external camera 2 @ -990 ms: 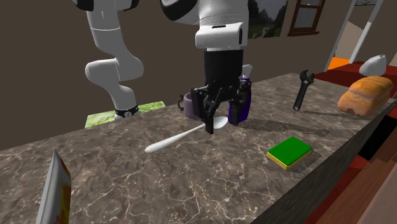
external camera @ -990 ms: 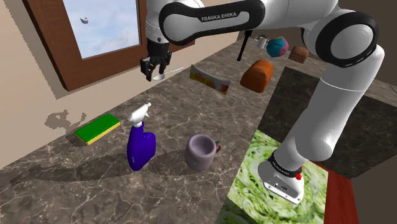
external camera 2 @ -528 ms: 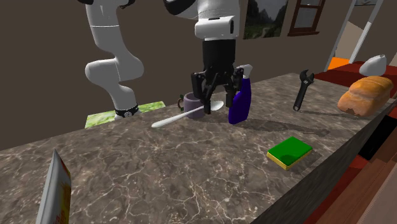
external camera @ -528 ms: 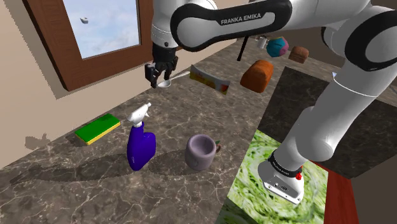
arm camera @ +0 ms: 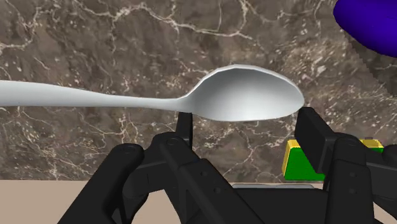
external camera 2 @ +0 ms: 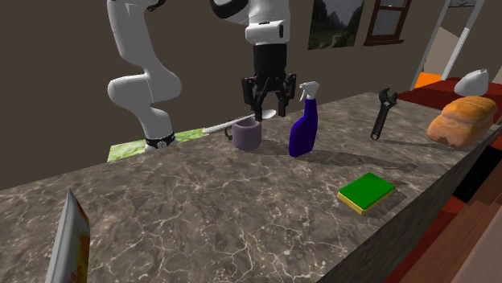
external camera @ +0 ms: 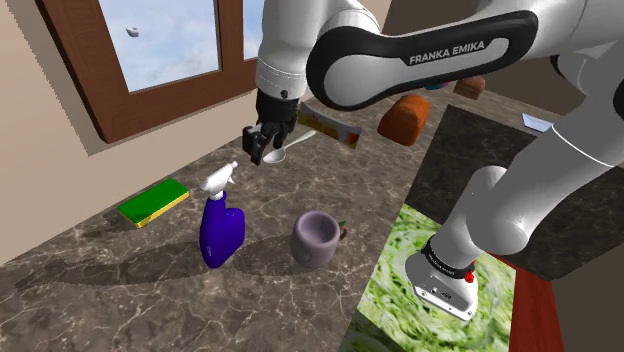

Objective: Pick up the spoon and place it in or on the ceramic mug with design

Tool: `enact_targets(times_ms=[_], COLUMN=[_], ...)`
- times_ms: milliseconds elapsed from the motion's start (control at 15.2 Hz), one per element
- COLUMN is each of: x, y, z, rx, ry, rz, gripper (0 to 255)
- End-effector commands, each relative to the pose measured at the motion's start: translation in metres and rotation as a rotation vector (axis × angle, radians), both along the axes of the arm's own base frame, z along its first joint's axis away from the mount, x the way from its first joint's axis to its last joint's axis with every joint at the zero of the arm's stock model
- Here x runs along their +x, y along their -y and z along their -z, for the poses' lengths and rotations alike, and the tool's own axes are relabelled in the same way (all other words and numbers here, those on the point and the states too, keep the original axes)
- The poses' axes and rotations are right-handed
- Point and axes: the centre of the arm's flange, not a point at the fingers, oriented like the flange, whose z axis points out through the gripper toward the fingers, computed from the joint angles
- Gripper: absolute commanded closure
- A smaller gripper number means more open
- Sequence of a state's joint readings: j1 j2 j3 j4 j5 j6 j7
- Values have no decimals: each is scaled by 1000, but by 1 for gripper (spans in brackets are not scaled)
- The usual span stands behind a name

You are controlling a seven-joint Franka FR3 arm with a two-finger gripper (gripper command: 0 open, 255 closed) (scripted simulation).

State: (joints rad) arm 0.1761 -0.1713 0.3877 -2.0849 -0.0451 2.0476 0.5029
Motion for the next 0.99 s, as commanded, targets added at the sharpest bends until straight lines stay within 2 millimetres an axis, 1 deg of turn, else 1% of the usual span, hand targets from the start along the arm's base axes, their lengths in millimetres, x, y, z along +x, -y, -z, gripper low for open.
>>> enact_targets(times_ms=[0, 792, 924], x=[-25, -169, -169], y=[-9, -69, -69], z=[-3, -7, 3], rx=[0, 0, 0], ry=[0, 0, 0], rz=[1, 1, 1], gripper=[255, 255, 255])
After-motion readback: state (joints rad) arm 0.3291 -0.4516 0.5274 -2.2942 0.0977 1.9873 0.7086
